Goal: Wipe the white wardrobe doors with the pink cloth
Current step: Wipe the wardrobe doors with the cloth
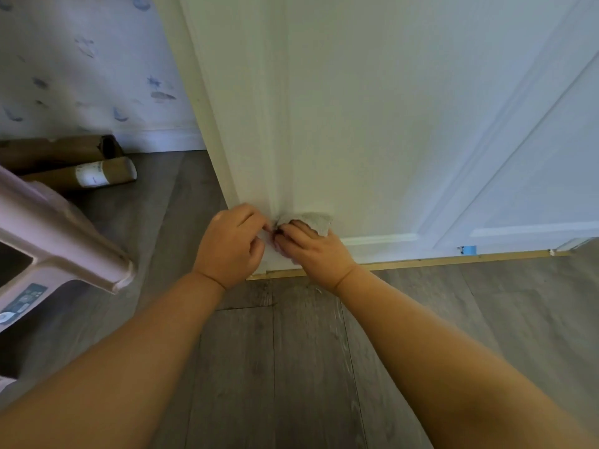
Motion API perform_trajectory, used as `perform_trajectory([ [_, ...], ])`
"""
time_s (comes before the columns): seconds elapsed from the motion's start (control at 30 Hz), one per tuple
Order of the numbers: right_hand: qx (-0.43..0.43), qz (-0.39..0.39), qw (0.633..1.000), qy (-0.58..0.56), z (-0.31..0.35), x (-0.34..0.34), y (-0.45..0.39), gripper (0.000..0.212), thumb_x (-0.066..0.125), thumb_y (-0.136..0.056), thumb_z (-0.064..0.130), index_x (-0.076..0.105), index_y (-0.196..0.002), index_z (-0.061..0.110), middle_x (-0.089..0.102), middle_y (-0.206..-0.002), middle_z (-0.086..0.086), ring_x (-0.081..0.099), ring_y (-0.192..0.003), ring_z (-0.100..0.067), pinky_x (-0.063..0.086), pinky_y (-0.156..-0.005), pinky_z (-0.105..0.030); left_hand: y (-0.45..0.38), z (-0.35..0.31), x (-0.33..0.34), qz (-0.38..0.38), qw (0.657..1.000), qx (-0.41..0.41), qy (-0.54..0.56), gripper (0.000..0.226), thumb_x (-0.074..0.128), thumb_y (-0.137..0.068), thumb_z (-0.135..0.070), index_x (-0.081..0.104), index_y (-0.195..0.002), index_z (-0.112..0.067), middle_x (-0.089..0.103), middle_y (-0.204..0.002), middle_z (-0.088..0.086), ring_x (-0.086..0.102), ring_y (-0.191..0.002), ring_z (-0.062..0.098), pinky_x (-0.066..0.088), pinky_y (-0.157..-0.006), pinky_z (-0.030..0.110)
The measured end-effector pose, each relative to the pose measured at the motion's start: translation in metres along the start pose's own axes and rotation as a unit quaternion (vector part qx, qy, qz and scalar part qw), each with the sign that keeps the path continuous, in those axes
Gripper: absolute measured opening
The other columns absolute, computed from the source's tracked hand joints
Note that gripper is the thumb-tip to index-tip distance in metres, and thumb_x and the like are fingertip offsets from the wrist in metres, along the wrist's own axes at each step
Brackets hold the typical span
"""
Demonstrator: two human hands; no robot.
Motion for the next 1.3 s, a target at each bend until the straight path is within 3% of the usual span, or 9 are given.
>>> perform_trajectory([
  [0.13,-0.016,0.038,0.999,0.023,-0.007,-0.004,0.003,0.02,0.053,-0.094,0.016,0.073,-0.093,0.013,0.068,-0.106,-0.01,0.051,-0.107,-0.029,0.051,-0.059,-0.045,-0.003,-0.012,0.027,0.049,0.998,-0.015,0.036,0.027,0.041,-0.078,-0.017,0.065,-0.089,-0.01,0.059,-0.085,0.005,0.056,-0.071,0.024,0.048,-0.061,0.036],
  [0.23,0.029,0.046,0.998,0.03,-0.035,-0.013,0.013,0.029,0.081,-0.067,0.027,0.072,-0.091,0.014,0.06,-0.109,-0.009,0.049,-0.099,-0.028,0.042,-0.075,-0.041,-0.005,-0.02,0.043,0.079,0.996,-0.007,0.042,0.027,0.041,-0.078,-0.017,0.065,-0.089,-0.01,0.059,-0.084,0.006,0.056,-0.072,0.027,0.047,-0.062,0.036],
  [0.4,0.205,-0.02,0.978,0.036,-0.102,-0.057,0.066,0.024,0.068,-0.085,0.031,0.071,-0.094,0.008,0.064,-0.104,-0.013,0.049,-0.098,-0.028,0.042,-0.081,-0.039,-0.008,-0.018,0.049,0.07,0.997,-0.017,0.04,0.025,0.041,-0.08,-0.015,0.064,-0.088,-0.01,0.059,-0.083,0.004,0.054,-0.071,0.022,0.046,-0.063,0.033],
  [0.63,0.592,-0.119,0.795,-0.061,-0.168,-0.071,0.143,0.018,0.057,-0.086,-0.012,0.06,-0.101,-0.005,0.046,-0.111,-0.005,0.04,-0.085,0.005,0.041,-0.079,-0.005,-0.002,-0.013,0.055,0.092,0.995,-0.03,0.025,0.023,0.043,-0.078,-0.013,0.065,-0.085,-0.01,0.059,-0.08,0.004,0.055,-0.066,0.024,0.047,-0.06,0.035],
  [0.77,0.619,-0.146,0.767,-0.084,-0.143,-0.067,0.133,0.019,0.063,-0.085,0.002,0.061,-0.104,0.002,0.046,-0.121,-0.013,0.04,-0.098,-0.014,0.048,-0.086,-0.031,0.003,-0.006,0.058,0.101,0.994,-0.042,0.021,0.019,0.047,-0.077,-0.011,0.065,-0.083,-0.01,0.058,-0.076,0.003,0.055,-0.063,0.025,0.044,-0.058,0.032],
  [0.93,0.632,-0.075,0.753,-0.165,-0.126,-0.049,0.126,0.027,0.062,-0.087,0.006,0.059,-0.114,0.008,0.047,-0.119,-0.01,0.047,-0.102,-0.021,0.04,-0.085,-0.027,0.006,-0.005,0.07,0.105,0.993,-0.039,0.033,0.029,0.037,-0.079,-0.02,0.064,-0.081,-0.01,0.058,-0.075,0.003,0.054,-0.062,0.023,0.042,-0.056,0.031],
  [1.07,0.697,-0.153,0.661,-0.233,-0.143,-0.053,0.137,0.025,0.05,-0.089,-0.014,0.056,-0.107,0.002,0.043,-0.086,0.005,0.052,-0.069,0.018,0.04,-0.059,-0.004,0.002,-0.016,0.081,0.096,0.993,-0.039,0.054,0.027,0.039,-0.078,-0.019,0.064,-0.08,-0.009,0.058,-0.073,0.003,0.053,-0.061,0.022,0.042,-0.055,0.03],
  [1.2,0.745,-0.182,0.619,-0.17,-0.167,-0.059,0.167,0.03,0.047,-0.086,-0.014,0.058,-0.109,0.002,0.048,-0.111,-0.01,0.052,-0.077,-0.011,0.053,-0.085,-0.03,0.002,-0.011,0.09,0.109,0.991,-0.069,0.038,0.016,0.054,-0.076,-0.007,0.063,-0.089,-0.009,0.059,-0.083,0.002,0.055,-0.069,0.023,0.039,-0.059,0.03],
  [1.3,0.739,-0.138,0.64,-0.16,-0.17,-0.044,0.179,0.031,0.05,-0.09,-0.007,0.059,-0.117,0.003,0.051,-0.122,-0.017,0.052,-0.091,-0.021,0.044,-0.083,-0.026,0.012,0.003,0.101,0.15,0.984,-0.1,0.0,0.038,0.052,-0.076,-0.01,0.065,-0.112,-0.006,0.062,-0.101,0.009,0.059,-0.086,0.029,0.05,-0.064,0.037],
])
Point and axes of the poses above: each hand's wrist, its own y-axis away from the middle knuckle, its own x-axis out of the palm, z = x × y, the point moved 9 cm from there along -y, towards the middle knuckle
